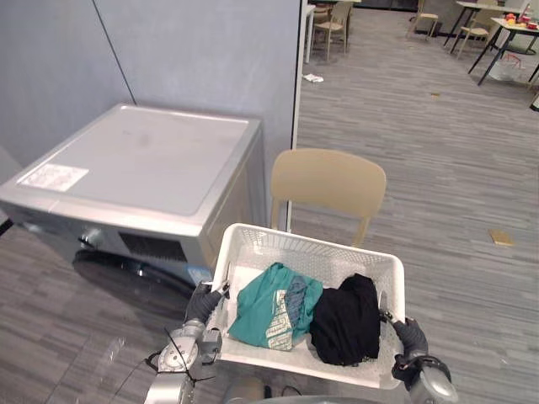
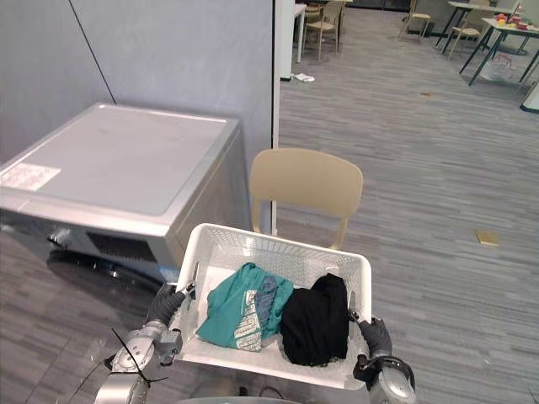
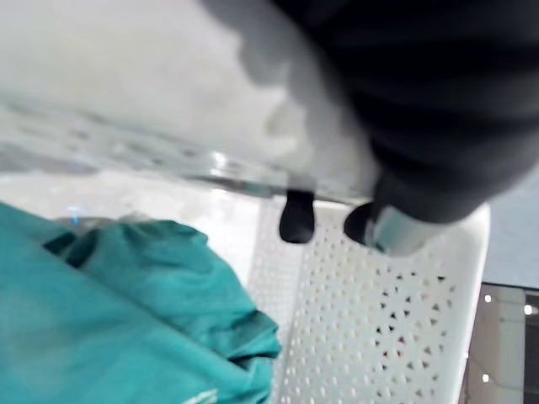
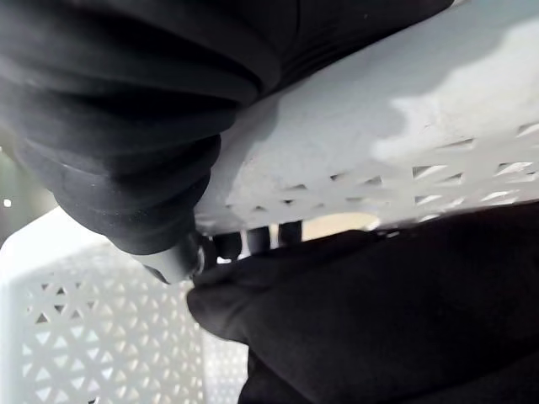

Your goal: Pick up the laundry basket with both hands and put the clothes into the washing machine.

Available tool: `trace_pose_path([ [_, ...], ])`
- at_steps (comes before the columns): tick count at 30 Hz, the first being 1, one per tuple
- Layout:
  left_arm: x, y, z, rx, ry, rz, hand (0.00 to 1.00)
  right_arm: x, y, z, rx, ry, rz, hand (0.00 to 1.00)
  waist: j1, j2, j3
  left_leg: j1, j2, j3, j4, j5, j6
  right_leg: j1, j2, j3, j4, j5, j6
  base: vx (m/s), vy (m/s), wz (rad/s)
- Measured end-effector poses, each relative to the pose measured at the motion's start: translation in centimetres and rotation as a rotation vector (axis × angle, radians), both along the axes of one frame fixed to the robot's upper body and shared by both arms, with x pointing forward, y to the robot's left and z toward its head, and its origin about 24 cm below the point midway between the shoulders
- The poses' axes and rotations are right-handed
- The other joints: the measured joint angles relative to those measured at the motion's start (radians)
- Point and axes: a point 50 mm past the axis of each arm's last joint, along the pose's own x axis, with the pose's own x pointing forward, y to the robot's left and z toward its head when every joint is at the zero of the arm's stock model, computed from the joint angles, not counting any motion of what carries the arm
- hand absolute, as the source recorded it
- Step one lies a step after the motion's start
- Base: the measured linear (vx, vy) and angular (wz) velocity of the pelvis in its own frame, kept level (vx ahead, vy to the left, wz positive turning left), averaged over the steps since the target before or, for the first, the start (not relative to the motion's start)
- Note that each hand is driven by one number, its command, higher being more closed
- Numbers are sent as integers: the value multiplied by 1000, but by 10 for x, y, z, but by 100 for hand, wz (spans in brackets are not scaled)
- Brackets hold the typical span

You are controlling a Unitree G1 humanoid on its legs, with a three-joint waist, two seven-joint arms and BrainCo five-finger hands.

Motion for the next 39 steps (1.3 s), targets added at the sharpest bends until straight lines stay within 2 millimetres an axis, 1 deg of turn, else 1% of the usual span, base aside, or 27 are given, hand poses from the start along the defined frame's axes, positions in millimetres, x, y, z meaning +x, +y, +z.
trace_pose_path([
  [1,3,0,2,-1,-11,-2,100,4,0,1,0,-8,-1,100,1,-8,5,-29,28,-1,-127,-8,13,16,-28,34,12,0,0,397,248,-38],
  [2,4,-1,3,-1,-14,-2,100,5,0,1,2,-10,-3,100,2,-14,8,-36,28,-4,-203,-7,12,21,-45,50,21,0,1,299,234,-41],
  [3,-9,-10,0,-23,1,-46,100,2,-10,-1,-17,10,-47,100,3,-19,11,-30,27,-14,-360,13,-1,30,-72,75,40,-4,12,370,335,-51],
  [4,-20,-29,-8,-64,37,-78,100,-14,-34,-3,-64,51,-68,100,15,13,-3,10,43,-73,-641,311,-9,35,-67,122,63,-22,80,372,360,-57],
  [5,-21,-37,-10,-79,49,-89,100,-17,-40,-3,-68,58,-73,100,15,37,-17,12,59,-83,-654,328,-73,42,-64,153,67,-52,113,492,492,-62],
  [6,-15,-34,-12,-45,60,-89,100,-22,-32,-13,-26,94,-100,100,-7,-28,-22,20,24,-48,-649,279,-64,45,-123,191,58,-104,136,269,288,-41],
  [7,-10,-31,-12,-30,65,-82,100,-24,-29,-15,-14,100,-108,100,-24,-50,-26,20,13,-42,-653,279,-59,49,-136,196,49,-98,144,322,290,-49],
  [8,-4,-24,-10,7,63,-97,100,-27,-23,-17,14,95,-122,100,-51,-76,-29,48,12,-5,-691,283,-53,30,-142,199,47,-64,177,152,127,-45],
  [9,-5,-23,-9,15,63,-99,100,-31,-21,-19,23,101,-130,100,-53,-80,-31,70,16,10,-717,287,-52,30,-143,207,43,-48,179,196,164,-69],
  [10,-9,-20,-11,21,66,-95,100,-34,-18,-21,32,109,-131,100,-53,-76,-30,115,22,43,-771,299,-49,32,-147,238,37,-29,181,89,84,-66],
  [11,-13,-18,-13,27,78,-94,100,-36,-18,-23,35,120,-114,100,-45,-80,-33,161,20,72,-846,335,-49,28,-152,258,36,-20,171,71,46,-53],
  [12,-13,-17,-14,32,83,-95,100,-36,-17,-25,40,127,-110,100,-41,-79,-36,177,19,84,-884,355,-50,20,-152,261,36,-17,171,13,4,-34],
  [13,-11,-15,-16,37,90,-94,100,-37,-16,-29,50,145,-112,100,-36,-66,-39,195,20,96,-958,398,-53,-2,-149,271,36,-17,172,-19,-16,-18],
  [14,-10,-15,-17,38,93,-94,100,-36,-16,-30,51,149,-111,100,-37,-58,-42,198,21,98,-990,419,-53,-14,-147,273,32,-17,172,-53,-41,-15],
  [16,-10,-16,-19,34,99,-95,100,-33,-17,-31,52,157,-108,100,-36,-17,-40,214,26,104,-1101,493,-54,-38,-136,269,12,-17,173,-87,-64,-2],
  [19,-13,-18,-25,26,126,-97,100,-39,-20,-33,49,181,-112,100,-35,3,-36,227,32,105,-1125,506,-52,-34,-131,263,6,-18,174,-89,-43,-2],
  [20,-13,-19,-25,25,126,-100,100,-40,-20,-34,51,181,-113,100,-36,5,-36,227,31,104,-1127,506,-52,-34,-131,263,5,-19,175,-93,-28,-11],
  [22,-12,-17,-24,27,118,-111,100,-41,-19,-34,62,177,-115,100,-36,1,-37,219,22,107,-1131,504,-49,-36,-145,261,-13,-41,195,-117,-28,-8],
  [23,-12,-16,-24,25,118,-110,100,-41,-18,-34,64,176,-115,100,-36,-7,-36,214,18,107,-1132,505,-52,-36,-151,258,-22,-51,200,-137,-39,-10],
  [24,-12,-15,-24,25,120,-111,100,-40,-17,-34,67,176,-114,100,-36,-24,-27,205,11,107,-1132,509,-58,-37,-161,251,-40,-83,207,-195,-55,4],
  [26,-15,-18,-32,7,155,-112,100,-43,-21,-34,48,186,-110,100,-38,-17,-22,194,15,88,-1132,512,-59,-43,-150,237,-36,-87,200,-169,-41,12],
  [28,-16,-22,-37,-17,178,-115,100,-41,-27,-32,12,188,-94,100,-38,-19,-22,169,15,67,-1132,512,-60,-63,-146,227,-32,-88,198,-64,-8,13],
  [31,-15,-27,-39,-19,186,-137,100,-38,-31,-34,5,207,-95,100,-35,-22,-22,141,9,52,-1132,512,-59,-84,-146,221,-32,-88,199,-38,1,14],
  [33,-12,-26,-44,-31,209,-135,100,-32,-32,-34,-3,212,-80,100,-33,-25,-20,117,7,51,-1132,523,-55,-105,-148,221,-34,-80,204,0,0,0],
  [36,0,-29,-44,-14,206,-155,100,-15,-34,-30,-26,199,-64,100,-31,-39,-4,98,-2,50,-1132,536,-49,-120,-156,220,-39,-70,219,34,5,3],
  [38,12,-33,-40,-16,182,-164,100,0,-38,-23,-52,165,-61,100,-32,-56,14,84,-10,47,-1131,545,-44,-132,-162,219,-41,-65,225,56,1,3],
  [39,23,-34,-36,-18,162,-160,100,12,-41,-17,-67,134,-53,100,-31,-63,28,77,-12,47,-1127,548,-42,-140,-164,220,-40,-59,227,75,2,0],
])
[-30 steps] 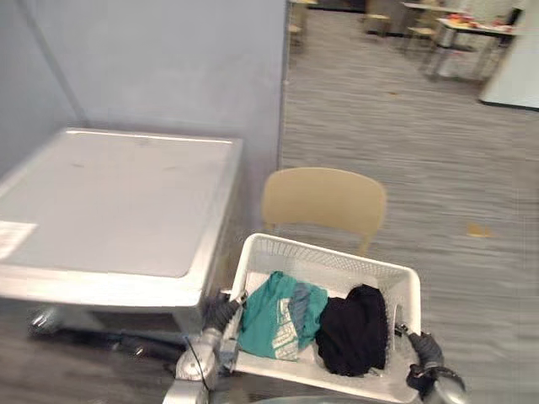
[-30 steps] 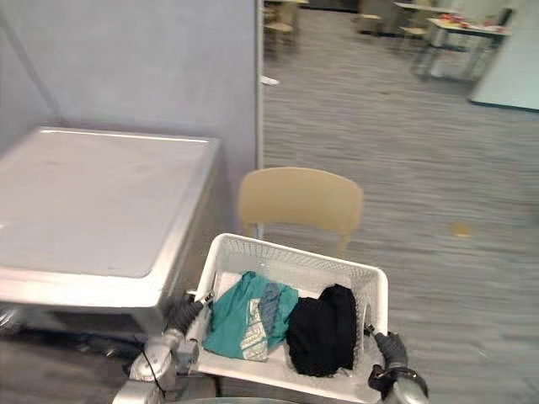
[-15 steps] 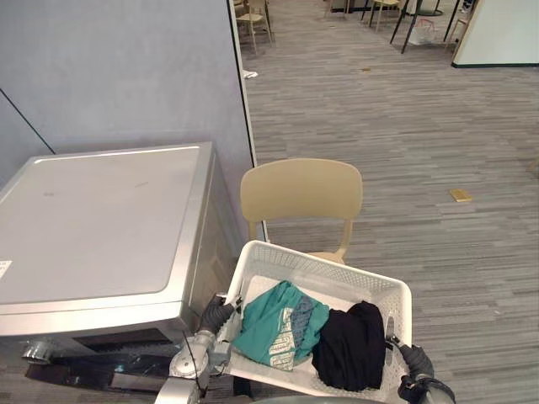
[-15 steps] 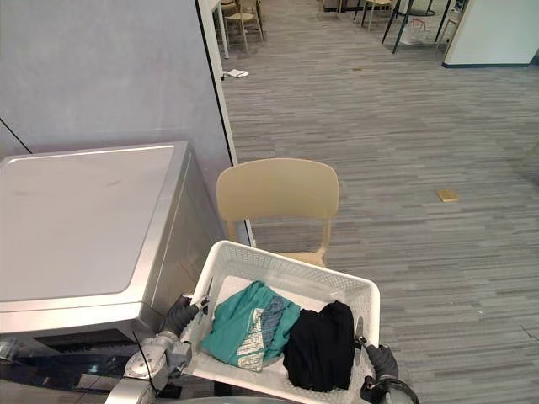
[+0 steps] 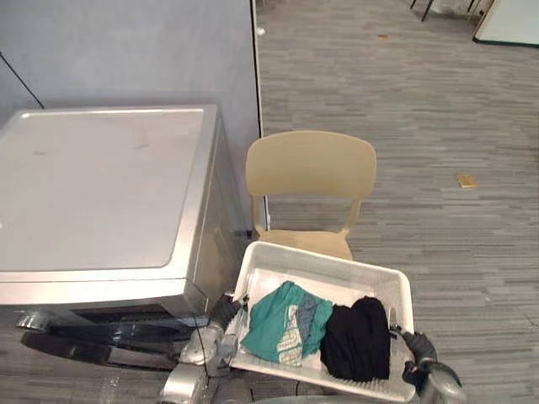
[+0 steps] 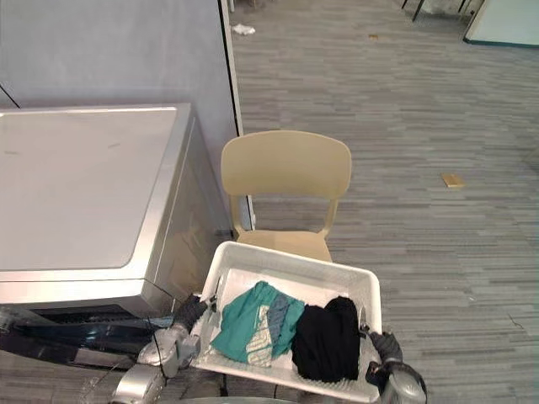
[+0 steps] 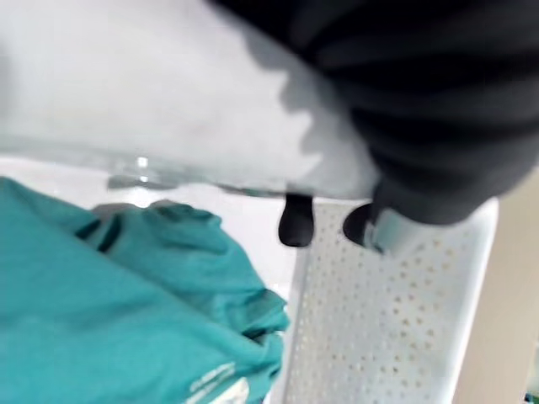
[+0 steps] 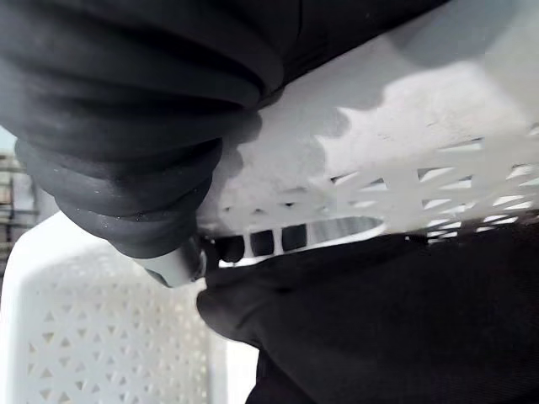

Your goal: Pick up the laundry basket with both hands and put the clothes into the washing machine.

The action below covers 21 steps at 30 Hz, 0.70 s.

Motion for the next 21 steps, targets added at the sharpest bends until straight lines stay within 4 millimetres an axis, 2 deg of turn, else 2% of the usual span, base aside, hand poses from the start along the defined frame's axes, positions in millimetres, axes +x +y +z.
trace_pose_path([
  [2,19,-1,8,5,-40,10,100,24,-1,13,-38,-52,32,100,-2,-4,31,-5,-1,0,2,9,2,-3,-1,0,-4,13,2,48,1,-2],
  [3,36,-1,17,8,-81,26,100,43,-1,24,-66,-96,51,100,-3,-2,57,-7,-1,0,2,14,6,-4,-2,0,-7,17,2,0,0,0],
  [4,42,-2,22,8,-99,31,100,49,-1,29,-72,-114,57,100,-3,0,66,-10,-1,0,3,17,7,-7,-2,0,-5,19,2,0,0,0],
  [7,71,-8,43,1,-179,64,100,81,-5,54,-128,-197,80,100,-3,24,95,-39,2,-1,3,31,11,-48,3,-1,23,19,2,-15,-5,2],
  [12,99,-8,61,-14,-228,143,100,123,-5,85,-183,-278,114,100,0,45,166,-76,10,4,3,45,19,-118,10,5,78,19,2,-81,2,-6],
  [14,108,-8,71,-7,-255,154,100,132,-3,95,-202,-305,112,100,2,45,207,-97,10,5,3,45,19,-149,10,10,101,17,4,-131,24,-11],
  [17,116,-7,74,11,-250,157,100,137,-2,96,-206,-300,111,100,-1,42,254,-118,7,7,3,41,14,-192,5,19,135,12,12,-103,16,-11],
  [21,117,-4,70,23,-221,161,100,135,2,90,-203,-276,125,100,-7,41,257,-146,1,7,3,49,12,-246,-2,31,174,0,23,-37,-18,-10],
])
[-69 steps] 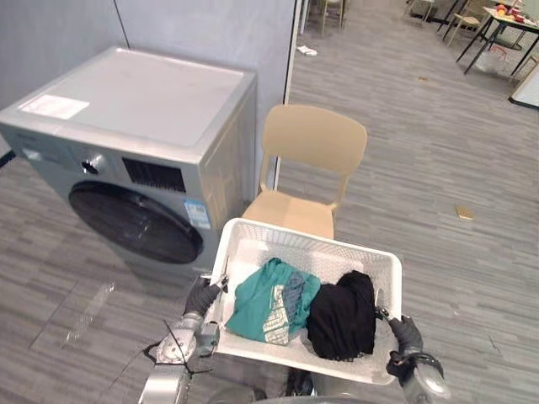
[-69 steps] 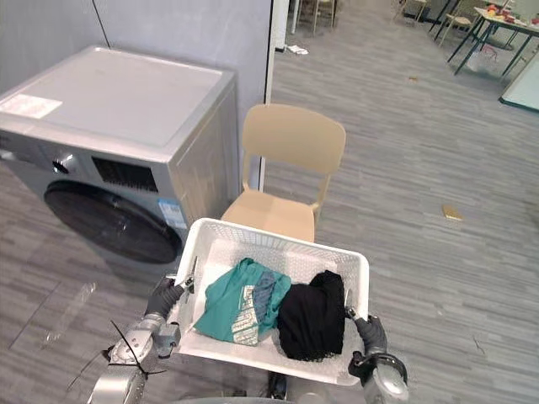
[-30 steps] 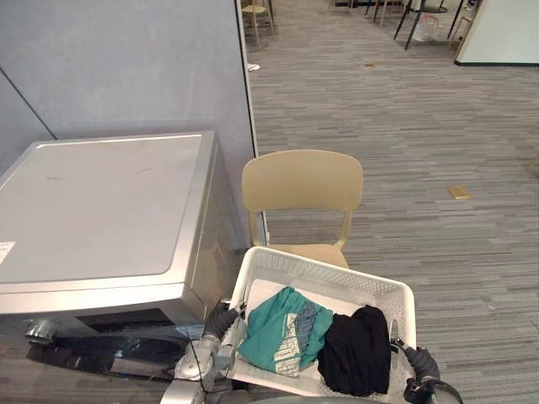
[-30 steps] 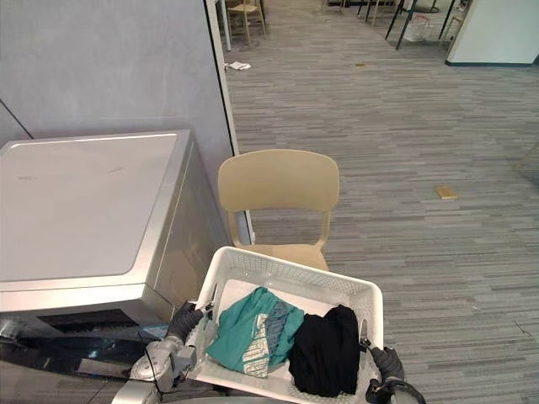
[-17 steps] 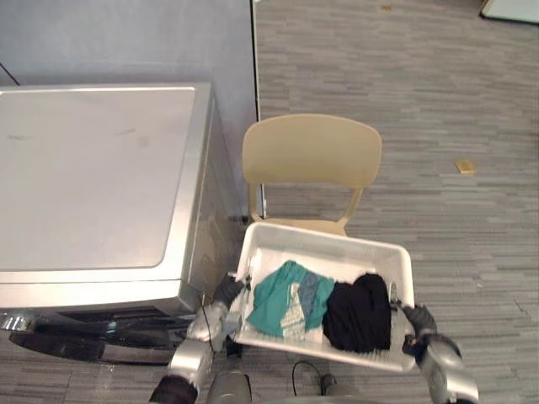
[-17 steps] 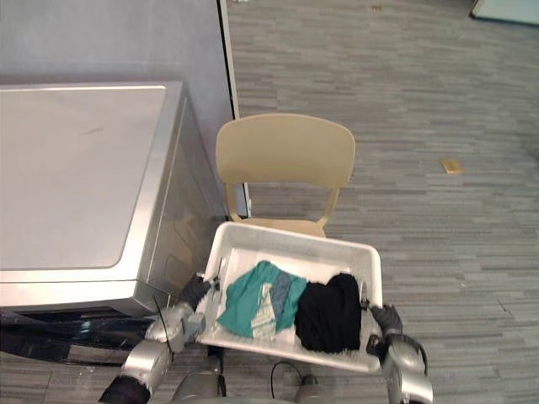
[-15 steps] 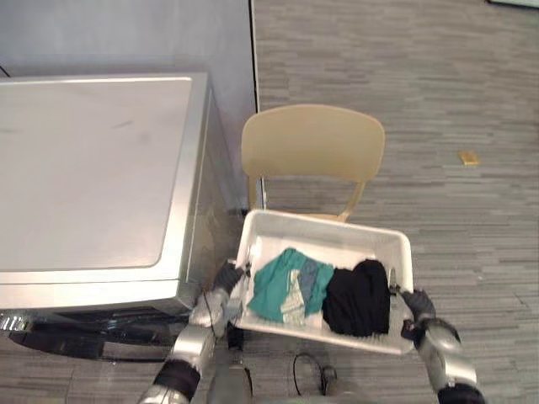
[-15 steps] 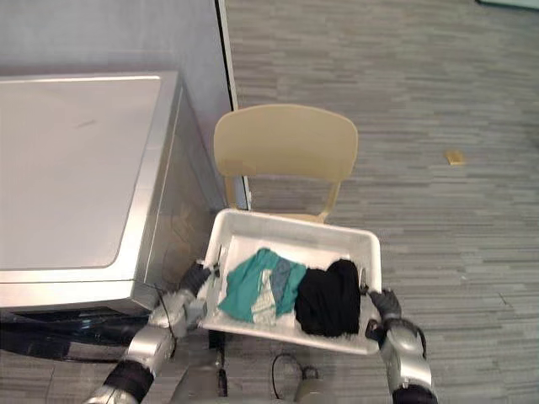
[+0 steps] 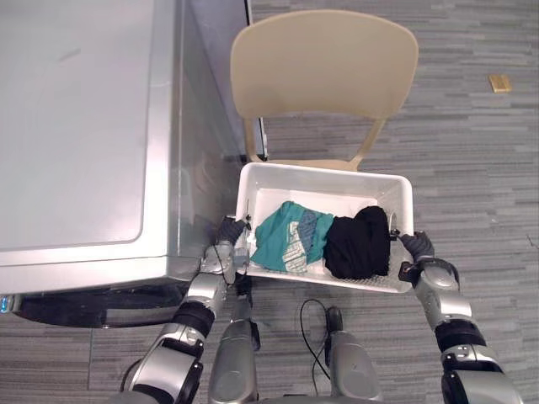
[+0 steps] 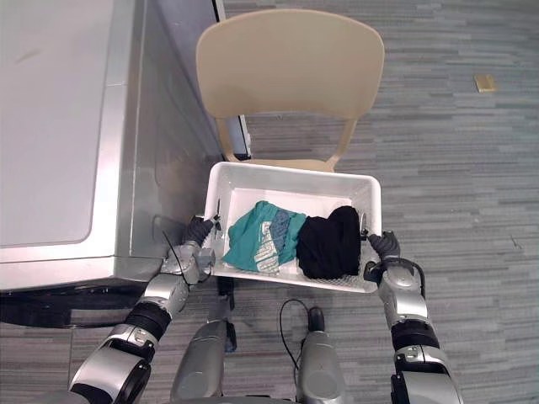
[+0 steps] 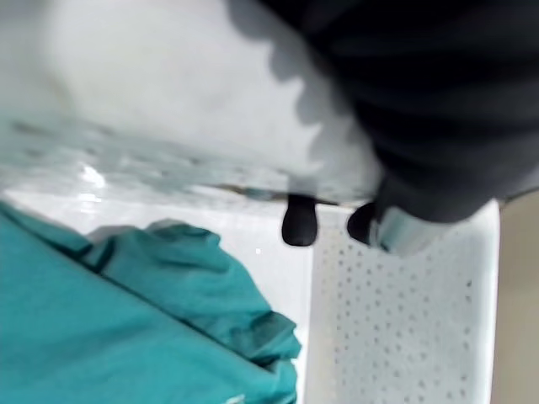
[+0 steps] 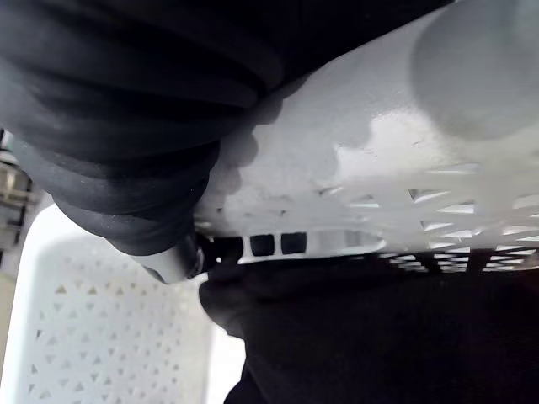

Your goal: Pick up the laundry basket with both hands and put the clothes into the washing machine.

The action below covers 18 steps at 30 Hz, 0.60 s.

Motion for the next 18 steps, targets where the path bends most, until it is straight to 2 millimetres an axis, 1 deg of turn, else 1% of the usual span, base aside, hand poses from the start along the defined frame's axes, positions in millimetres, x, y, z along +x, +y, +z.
trace_pose_path([
  [3,2,2,-3,16,21,6,100,-1,3,-6,13,21,-5,100,-8,-5,14,-5,-6,1,0,5,4,-24,-6,-1,39,-18,0,8,-40,1],
  [4,4,3,-2,25,23,5,100,-1,2,-7,14,25,-8,100,-6,-6,21,-10,-8,0,0,6,4,-36,-8,-1,53,-25,-1,18,-57,4],
  [5,5,3,-1,25,16,2,0,0,2,-6,14,24,-10,100,-7,-6,27,-11,-9,0,0,7,4,-39,-9,0,61,-28,-1,18,-47,1],
  [8,13,5,8,23,-12,24,0,13,4,4,11,-9,-21,100,-8,-7,39,-29,-10,1,0,12,2,-72,-10,0,85,-36,-2,-3,-44,-1],
  [9,16,5,13,18,-31,33,0,18,5,10,7,-33,-27,0,-8,-7,44,-34,-10,0,0,14,2,-82,-10,0,94,-38,-3,-7,-43,-3],
  [10,19,7,18,4,-51,61,0,26,8,17,9,-60,-24,0,-8,-11,53,-34,-9,2,0,15,1,-90,-10,1,106,-40,-3,-5,-52,-1],
  [11,21,7,20,-1,-57,78,0,28,9,21,14,-74,-25,0,-5,-12,57,-34,-10,2,0,15,1,-93,-11,2,112,-45,-2,-5,-52,0],
  [14,22,12,22,-7,-67,133,0,34,15,27,36,-123,-29,0,-2,-16,59,-35,-9,4,0,11,-3,-105,-10,2,123,-56,-5,-7,-42,-1],
  [18,22,15,22,-12,-67,152,0,35,18,30,36,-147,-41,0,0,-17,60,-35,-9,5,0,15,1,-104,-10,2,132,-60,-7,31,-47,-1],
])
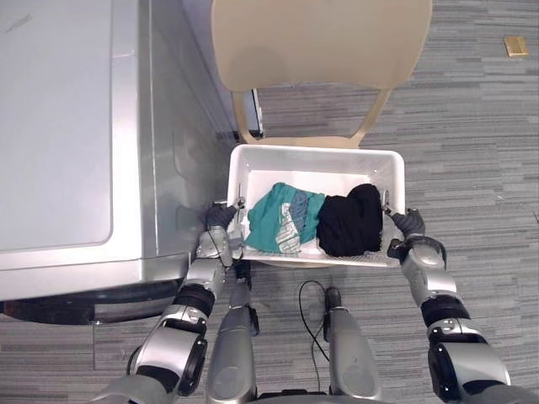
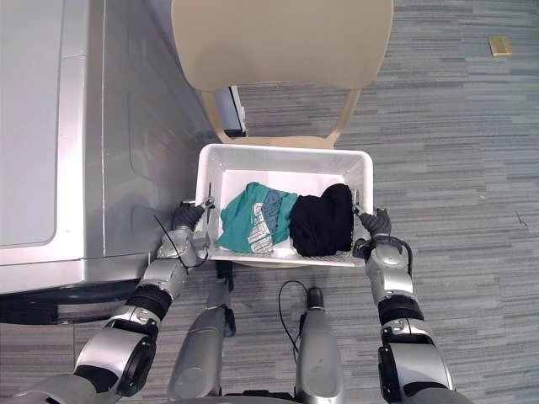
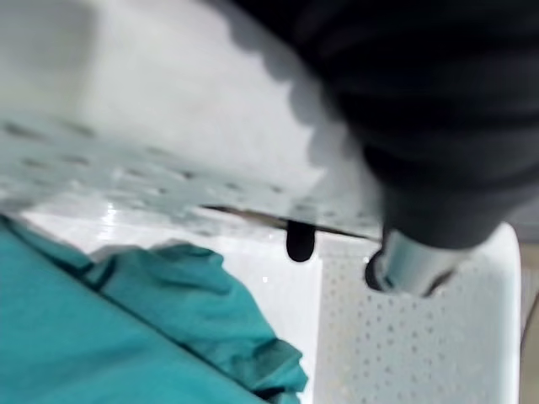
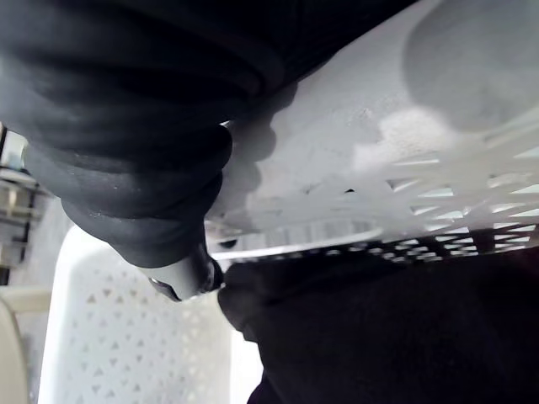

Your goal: Pick up the laundry basket with both hands and put the clothes into the washing machine.

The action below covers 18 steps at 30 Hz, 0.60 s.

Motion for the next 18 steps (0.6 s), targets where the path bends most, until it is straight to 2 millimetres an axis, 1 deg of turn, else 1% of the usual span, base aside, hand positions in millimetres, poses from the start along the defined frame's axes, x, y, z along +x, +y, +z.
trace_pose_path([
  [9,0,0,1,4,-3,6,0,-3,1,2,-1,-34,3,0,-1,-1,1,0,0,-1,0,0,0,0,0,-2,6,0,0,19,-35,1],
  [14,-4,2,6,23,-26,-3,0,-14,-11,5,-22,-57,-7,0,-1,-9,5,18,-1,-6,0,6,1,17,0,-7,15,0,0,24,-38,2],
  [15,-6,2,10,51,-54,-15,0,-18,-18,7,-32,-70,-17,0,-1,-10,5,25,-1,-8,0,6,1,26,0,-9,14,0,-1,23,-53,3],
  [18,-12,1,26,96,-151,-39,0,-22,-27,18,-45,-117,-23,0,-2,-10,5,43,-1,-9,0,4,1,46,0,-17,9,-1,-2,-1,-35,4],
])
